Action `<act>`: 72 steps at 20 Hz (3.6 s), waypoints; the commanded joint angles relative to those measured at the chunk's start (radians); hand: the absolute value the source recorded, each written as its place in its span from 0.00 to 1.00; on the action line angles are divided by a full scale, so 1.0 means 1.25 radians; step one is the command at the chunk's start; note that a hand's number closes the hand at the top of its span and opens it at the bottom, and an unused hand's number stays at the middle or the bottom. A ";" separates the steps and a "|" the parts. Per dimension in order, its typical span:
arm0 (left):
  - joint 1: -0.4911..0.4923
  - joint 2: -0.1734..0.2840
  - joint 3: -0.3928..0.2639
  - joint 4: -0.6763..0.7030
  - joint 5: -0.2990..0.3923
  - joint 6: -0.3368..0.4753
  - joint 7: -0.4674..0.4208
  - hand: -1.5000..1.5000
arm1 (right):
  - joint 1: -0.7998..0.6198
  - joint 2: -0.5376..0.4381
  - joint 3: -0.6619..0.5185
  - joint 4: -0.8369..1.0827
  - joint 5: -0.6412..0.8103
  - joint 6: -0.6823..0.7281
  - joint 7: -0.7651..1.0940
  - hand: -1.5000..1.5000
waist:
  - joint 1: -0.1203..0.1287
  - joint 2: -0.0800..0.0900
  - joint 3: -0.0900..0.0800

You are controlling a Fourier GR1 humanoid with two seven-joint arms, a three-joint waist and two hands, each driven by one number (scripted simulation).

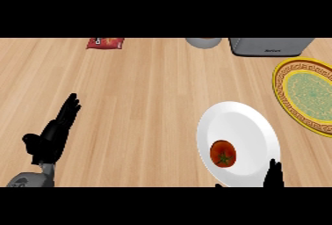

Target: Pick the tomato from the plate and place it in the plate

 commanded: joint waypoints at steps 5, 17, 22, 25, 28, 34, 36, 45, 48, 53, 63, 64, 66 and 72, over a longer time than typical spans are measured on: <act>-0.008 -0.022 0.007 -0.026 -0.015 -0.001 0.034 0.50 | -0.189 0.000 0.024 -0.032 0.076 0.259 0.268 0.00 | -0.001 -0.006 0.004; 0.029 -0.040 0.028 -0.056 -0.052 -0.018 0.049 0.50 | -0.293 0.000 -0.043 0.136 0.053 0.211 0.302 0.00 | 0.001 -0.006 0.005; -0.017 -0.063 0.047 0.012 -0.079 -0.021 0.022 0.50 | -0.252 -0.030 -0.065 0.106 -0.073 0.262 0.142 1.00 | -0.006 -0.005 0.004; 0.018 -0.046 0.070 -0.029 -0.066 -0.070 0.025 0.50 | -0.263 -0.007 -0.060 0.157 -0.034 0.226 0.134 1.00 | -0.004 -0.006 0.004; 0.020 -0.064 0.071 -0.033 -0.086 -0.053 0.030 0.50 | -0.350 0.000 -0.056 0.221 -0.036 0.205 0.148 1.00 | -0.002 -0.006 0.004; 0.014 -0.061 0.081 -0.012 -0.077 -0.063 0.024 0.50 | -0.197 -0.237 -0.164 0.096 -0.245 0.245 -0.070 1.00 | -0.017 -0.007 0.006; 0.024 -0.059 0.095 -0.006 -0.069 -0.058 0.016 0.50 | -0.155 -0.321 -0.209 0.114 -0.293 0.278 -0.120 1.00 | -0.039 -0.007 0.009; 0.053 -0.063 0.096 -0.015 -0.073 -0.052 0.005 0.50 | -0.128 -0.596 -0.460 0.199 -0.574 0.343 -0.476 1.00 | -0.048 -0.017 0.011; 0.040 -0.067 0.099 0.002 -0.071 -0.052 0.004 0.50 | -0.104 -0.663 -0.555 0.247 -0.695 0.388 -0.652 1.00 | -0.056 -0.014 0.008; 0.010 -0.057 0.101 -0.010 -0.076 -0.048 0.036 0.50 | -0.085 -0.754 -0.733 0.396 -0.832 0.475 -0.908 1.00 | -0.043 -0.012 0.007; 0.031 -0.065 0.097 -0.013 -0.092 -0.081 0.012 0.50 | -0.234 -0.831 -0.881 0.616 -0.905 0.572 -1.085 1.00 | -0.003 -0.006 0.004; 0.005 -0.058 0.110 -0.003 -0.081 -0.099 0.025 0.50 | -0.269 -0.792 -0.834 0.587 -0.869 0.535 -1.048 1.00 | -0.002 -0.006 0.004; -0.043 -0.091 0.101 0.059 -0.115 -0.060 0.008 0.50 | -0.310 -0.845 -0.846 0.659 -0.881 0.595 -1.076 1.00 | -0.004 -0.005 0.004; -0.042 -0.054 0.136 0.043 -0.101 -0.105 0.025 0.50 | -0.455 -0.845 -0.755 0.677 -0.818 0.601 -1.004 1.00 | 0.002 -0.004 0.004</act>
